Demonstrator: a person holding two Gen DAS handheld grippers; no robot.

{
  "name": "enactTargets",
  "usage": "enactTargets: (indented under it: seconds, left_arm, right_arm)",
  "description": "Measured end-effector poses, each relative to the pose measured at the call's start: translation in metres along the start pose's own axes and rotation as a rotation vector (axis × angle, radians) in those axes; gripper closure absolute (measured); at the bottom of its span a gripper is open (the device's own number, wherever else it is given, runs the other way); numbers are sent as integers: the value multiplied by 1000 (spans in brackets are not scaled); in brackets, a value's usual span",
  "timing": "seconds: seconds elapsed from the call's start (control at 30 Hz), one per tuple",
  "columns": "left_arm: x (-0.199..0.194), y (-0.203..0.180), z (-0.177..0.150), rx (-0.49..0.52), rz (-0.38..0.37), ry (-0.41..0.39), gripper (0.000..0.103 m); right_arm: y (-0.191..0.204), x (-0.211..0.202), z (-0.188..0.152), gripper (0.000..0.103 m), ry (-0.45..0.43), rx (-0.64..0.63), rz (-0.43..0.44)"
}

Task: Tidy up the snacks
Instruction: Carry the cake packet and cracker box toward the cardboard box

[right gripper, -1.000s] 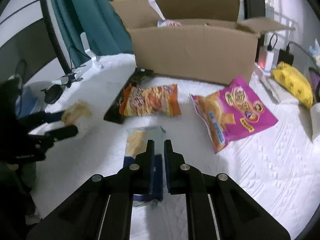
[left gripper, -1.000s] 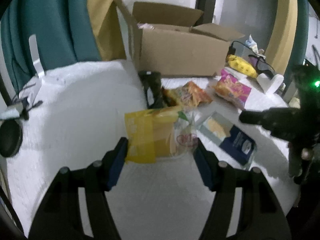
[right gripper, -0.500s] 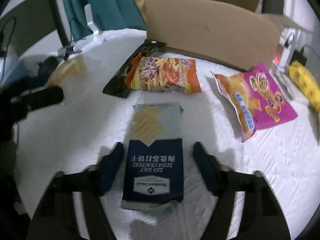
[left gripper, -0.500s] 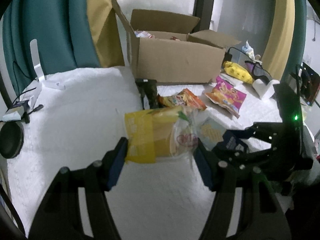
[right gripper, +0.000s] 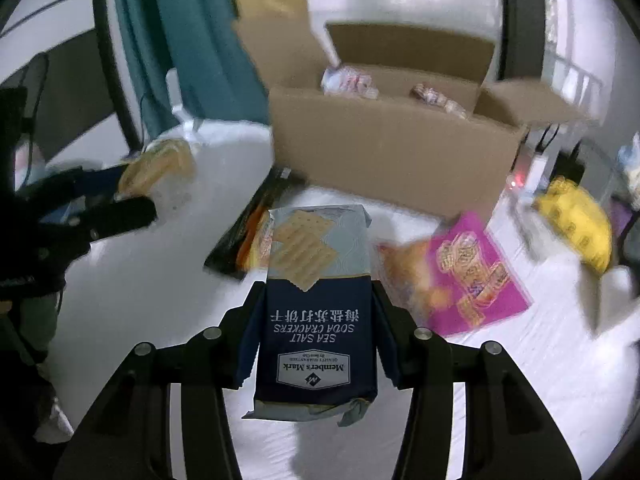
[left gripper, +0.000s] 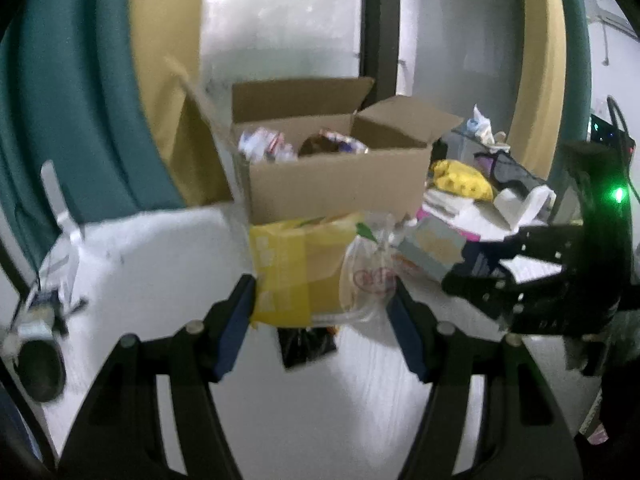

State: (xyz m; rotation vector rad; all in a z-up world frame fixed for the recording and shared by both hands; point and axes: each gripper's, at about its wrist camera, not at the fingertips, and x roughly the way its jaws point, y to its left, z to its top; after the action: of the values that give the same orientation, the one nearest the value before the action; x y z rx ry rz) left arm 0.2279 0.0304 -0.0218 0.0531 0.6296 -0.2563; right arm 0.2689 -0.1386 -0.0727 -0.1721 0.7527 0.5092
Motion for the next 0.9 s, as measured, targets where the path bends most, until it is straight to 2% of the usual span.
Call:
enactTargets:
  seconds: [0.3, 0.53, 0.67, 0.9]
  left_arm:
    - [30, -1, 70, 6, -35, -52, 37]
    - [59, -4, 110, 3, -34, -76, 37]
    - [78, -2, 130, -8, -19, -95, 37]
    - [132, 11, 149, -69, 38, -57, 35]
  right_arm:
    - [-53, -24, 66, 50, -116, -2, -98]
    - [-82, -24, 109, 50, -179, 32, -102]
    - [-95, -19, 135, 50, -219, 56, -101]
    - [-109, 10, 169, 50, -256, 66, -114]
